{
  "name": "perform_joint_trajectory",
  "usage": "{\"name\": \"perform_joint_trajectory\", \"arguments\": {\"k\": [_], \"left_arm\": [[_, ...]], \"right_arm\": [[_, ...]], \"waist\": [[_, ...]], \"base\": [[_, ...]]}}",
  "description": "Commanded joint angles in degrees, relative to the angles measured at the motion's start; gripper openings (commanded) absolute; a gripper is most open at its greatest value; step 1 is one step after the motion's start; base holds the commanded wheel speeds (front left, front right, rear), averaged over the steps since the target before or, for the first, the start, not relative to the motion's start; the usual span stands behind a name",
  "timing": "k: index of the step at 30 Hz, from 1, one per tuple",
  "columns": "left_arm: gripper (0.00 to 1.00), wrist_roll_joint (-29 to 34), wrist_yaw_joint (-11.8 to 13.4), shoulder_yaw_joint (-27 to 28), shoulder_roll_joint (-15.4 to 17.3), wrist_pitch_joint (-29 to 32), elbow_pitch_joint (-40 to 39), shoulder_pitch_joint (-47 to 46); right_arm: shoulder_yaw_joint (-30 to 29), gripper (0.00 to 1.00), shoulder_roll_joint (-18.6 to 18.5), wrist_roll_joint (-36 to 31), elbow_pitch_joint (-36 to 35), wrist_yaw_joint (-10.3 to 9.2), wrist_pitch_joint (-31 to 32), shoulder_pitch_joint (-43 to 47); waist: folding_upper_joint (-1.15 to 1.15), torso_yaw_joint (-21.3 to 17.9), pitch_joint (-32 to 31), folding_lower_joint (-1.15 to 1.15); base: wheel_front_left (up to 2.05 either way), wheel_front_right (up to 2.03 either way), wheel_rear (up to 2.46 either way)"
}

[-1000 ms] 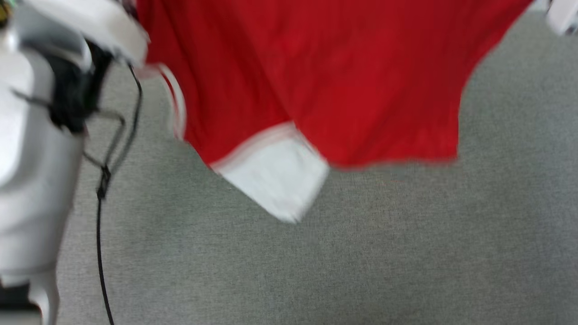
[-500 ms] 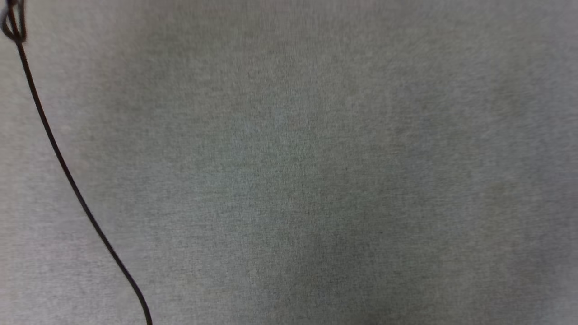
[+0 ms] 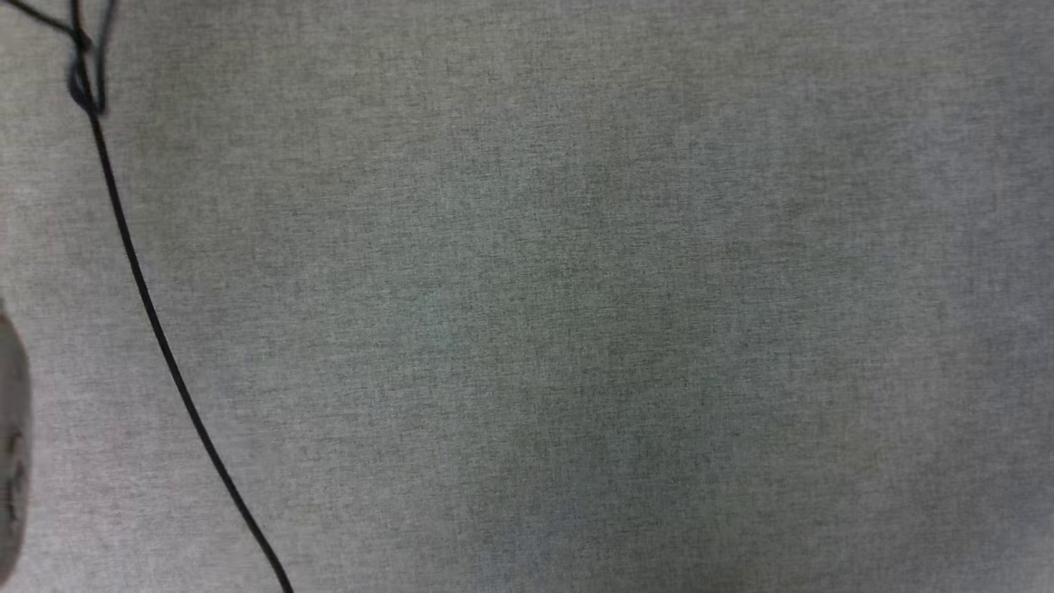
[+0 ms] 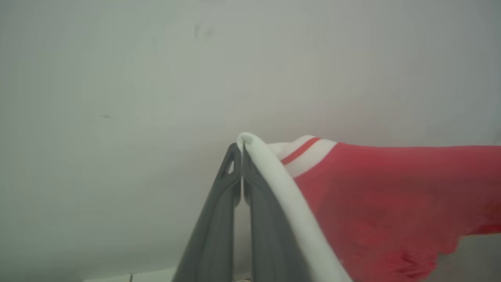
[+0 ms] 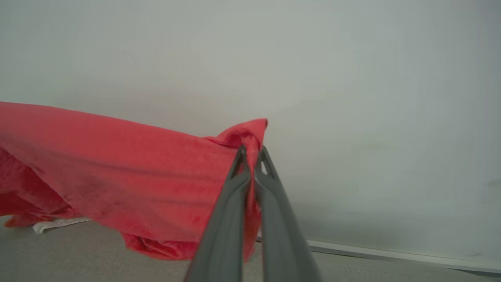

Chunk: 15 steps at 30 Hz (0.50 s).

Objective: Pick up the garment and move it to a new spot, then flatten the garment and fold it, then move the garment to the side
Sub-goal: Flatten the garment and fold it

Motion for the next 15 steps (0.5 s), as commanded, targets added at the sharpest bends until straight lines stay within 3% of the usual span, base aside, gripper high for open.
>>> {"name": "perform_joint_trajectory", "arguments": {"k": [1,6,15], "left_arm": [[0.00,-0.3,0.0,0.2,0.1,-0.6,0.3,0.7],[0.00,-2.7,-1.2,-0.2,-1.3,-3.7,4.6,6.3],[0.00,-6.8,-1.9,-3.3,-3.4,-9.6,5.7,23.9]], "right_arm": [[0.2,0.00,-0.2,0.2,0.4,-0.10,-0.4,0.9],[3.3,0.00,-0.3,2.7,4.1,-0.09,-2.7,5.7],[8.9,0.00,-1.2,8.7,8.1,-0.10,-5.4,21.4]], "waist": [[0.00,0.1,-0.1,-0.01],[0.00,0.6,-2.6,-0.01],[0.00,1.3,-13.5,-0.01]], "base": [[0.00,0.00,0.00],[0.00,0.00,0.00],[0.00,0.00,0.00]]}}
